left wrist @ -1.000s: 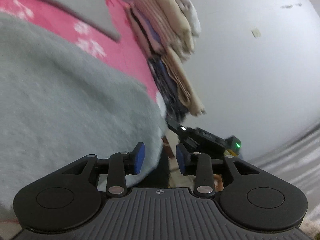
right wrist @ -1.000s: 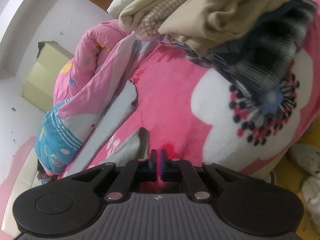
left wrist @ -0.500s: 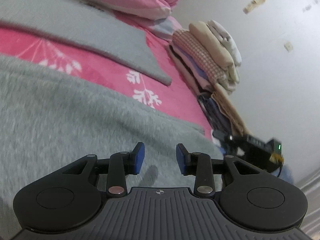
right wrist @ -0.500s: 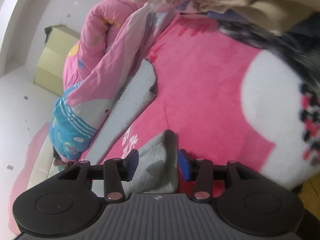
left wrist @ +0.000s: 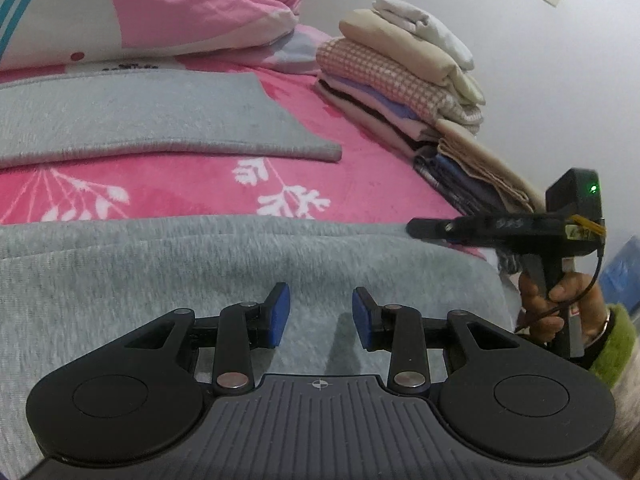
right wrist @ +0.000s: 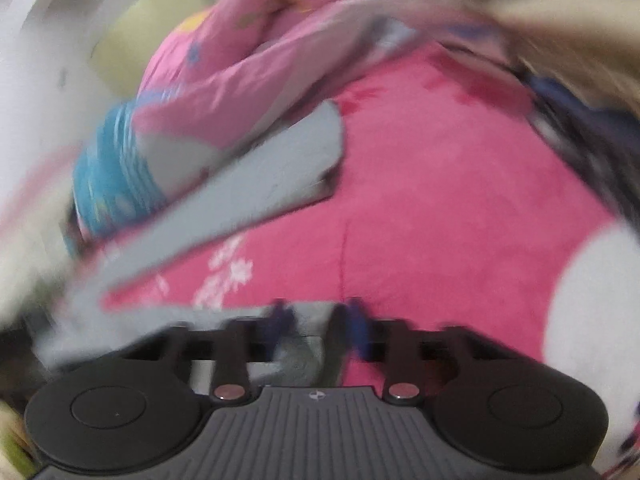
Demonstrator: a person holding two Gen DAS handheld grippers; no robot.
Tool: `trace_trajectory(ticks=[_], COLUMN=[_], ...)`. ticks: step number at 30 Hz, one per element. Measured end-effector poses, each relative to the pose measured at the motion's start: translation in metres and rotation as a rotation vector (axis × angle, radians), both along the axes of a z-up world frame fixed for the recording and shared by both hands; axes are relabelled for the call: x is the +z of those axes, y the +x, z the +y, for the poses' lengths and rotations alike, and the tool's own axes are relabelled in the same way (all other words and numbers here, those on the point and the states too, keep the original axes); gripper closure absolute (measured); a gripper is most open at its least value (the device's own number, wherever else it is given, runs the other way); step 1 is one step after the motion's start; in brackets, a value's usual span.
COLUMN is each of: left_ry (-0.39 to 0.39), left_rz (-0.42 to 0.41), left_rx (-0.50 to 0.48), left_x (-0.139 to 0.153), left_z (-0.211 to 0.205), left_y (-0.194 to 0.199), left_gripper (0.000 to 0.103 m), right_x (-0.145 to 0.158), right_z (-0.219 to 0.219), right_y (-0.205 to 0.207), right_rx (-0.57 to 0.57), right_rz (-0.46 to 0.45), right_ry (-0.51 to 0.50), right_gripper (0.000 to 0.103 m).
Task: Fold clothes
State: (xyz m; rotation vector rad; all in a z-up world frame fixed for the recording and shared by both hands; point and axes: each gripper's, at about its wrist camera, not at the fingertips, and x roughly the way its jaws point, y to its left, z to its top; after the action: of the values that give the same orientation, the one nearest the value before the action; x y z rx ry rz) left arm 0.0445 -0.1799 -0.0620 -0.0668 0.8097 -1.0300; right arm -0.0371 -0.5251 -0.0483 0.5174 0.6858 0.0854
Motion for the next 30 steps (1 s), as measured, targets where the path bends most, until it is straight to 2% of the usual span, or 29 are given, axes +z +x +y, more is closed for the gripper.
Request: trace_trajectory(ticks=[2,6,10,11,17,20,21,22,24,26,28,30], left_ry=[0.005,0.016,0.021,0.026,0.087,0.091,0.096,0.100,0.093,0.083,0.064,0.061], left_rz=[-0.016,-0.073,-0.089,-0.090,-0.039,-0.057,-0.063,-0.069,-0.073,-0.077,-0.082,-0.092], left_rx=[0.002,0.019,0.056,0.068,0.114,0.113,0.113,0.113,0.114,0.114,0.096,0.076], left_x=[0.002,0.015,0.022,0.023,0.002,0.001,0.002,0.004,0.007,0.011,0.014,0.015], left_z=[0.000,-0.002,-0.004,-0.005,-0.008,-0.008,-0.009,-0.009,-0.006,-0.004,-0.001,-0.001], left_y=[0.000,0.004,0.019,0.023,0.040,0.038,0.037,0.036,0.033,0.031,0.024,0.017], left_gripper=[0.069,0.069,0.069,0.069,0.069,0.069,0.069,0.069,0.069,0.069,0.069,0.068], right_x=[0.011,0.042,0.073,0.074,0.031,0.010,0.002,-0.003,0.008,0.020,0.032,0.041], right_z=[0.007,0.011,0.014,0.012,-0.011,-0.022,-0.026,-0.030,-0.041,-0.054,-0.062,-0.055], right_y=[0.006,0.024,0.042,0.050,0.074,0.087,0.091,0.094,0.078,0.050,0.017,-0.012], right_rx=[0.018,0.030,0.041,0.044,0.004,-0.016,-0.022,-0.036,-0.170,-0.200,-0.194,-0.143], right_rz=[-0.033,-0.132,-0.229,-0.229,-0.116,-0.060,-0.041,-0.025,-0.021,-0.045,-0.075,-0.087], right_ry=[-0.069,-0.165,-0.261,-0.279,-0.194,-0.151,-0.137,-0.125,-0.136,-0.045,0.059,0.096], right_gripper=[0.092,0.093,0.093,0.093,0.093,0.091,0.089,0.081,0.078,0.078,0.077,0.076])
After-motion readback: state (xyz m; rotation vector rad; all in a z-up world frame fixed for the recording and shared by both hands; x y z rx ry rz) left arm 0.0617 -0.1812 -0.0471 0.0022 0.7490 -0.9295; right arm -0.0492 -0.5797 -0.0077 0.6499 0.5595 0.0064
